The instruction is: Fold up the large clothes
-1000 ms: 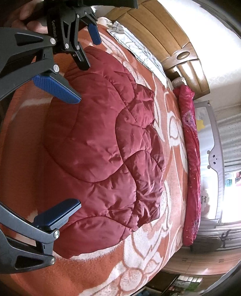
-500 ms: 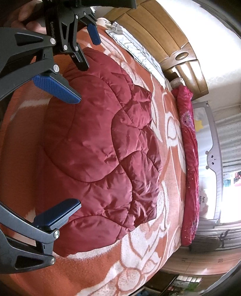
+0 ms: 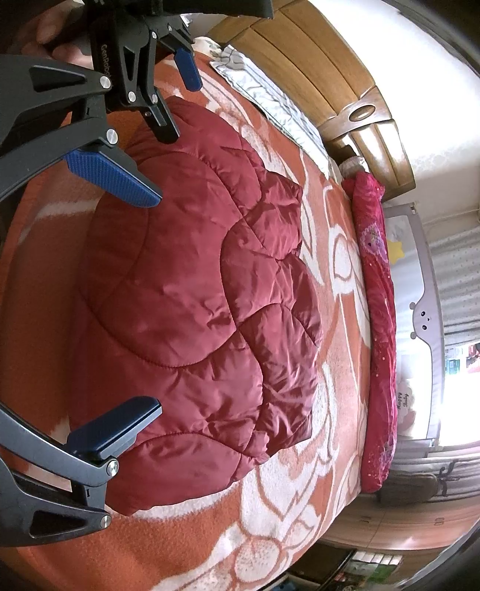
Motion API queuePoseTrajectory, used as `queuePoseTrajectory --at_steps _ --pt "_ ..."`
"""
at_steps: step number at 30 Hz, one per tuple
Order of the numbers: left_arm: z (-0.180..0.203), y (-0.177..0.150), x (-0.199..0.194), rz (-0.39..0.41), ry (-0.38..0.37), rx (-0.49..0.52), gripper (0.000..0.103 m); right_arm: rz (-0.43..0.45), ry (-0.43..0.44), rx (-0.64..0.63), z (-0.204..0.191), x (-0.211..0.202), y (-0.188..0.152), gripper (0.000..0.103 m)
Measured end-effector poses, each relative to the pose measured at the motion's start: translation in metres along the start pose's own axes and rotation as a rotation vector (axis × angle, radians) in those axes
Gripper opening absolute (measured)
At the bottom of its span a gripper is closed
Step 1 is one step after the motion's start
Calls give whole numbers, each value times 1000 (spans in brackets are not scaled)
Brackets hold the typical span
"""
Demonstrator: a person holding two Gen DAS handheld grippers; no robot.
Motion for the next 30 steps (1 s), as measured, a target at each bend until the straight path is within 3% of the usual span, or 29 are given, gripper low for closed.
queuePoseTrajectory --at_steps 30 --pt "-4 7 3 5 6 -11 103 1 1 9 -1 2 2 103"
Point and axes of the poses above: each gripper's, at about its wrist camera, not at the fingertips, and x roughly the way its jaws point, z to its right, y to its top, the point moved 9 cm from there along x, roughly the way its jaws point, and after that the axes turned 3 degrees about -y, right-handed, at the moved point
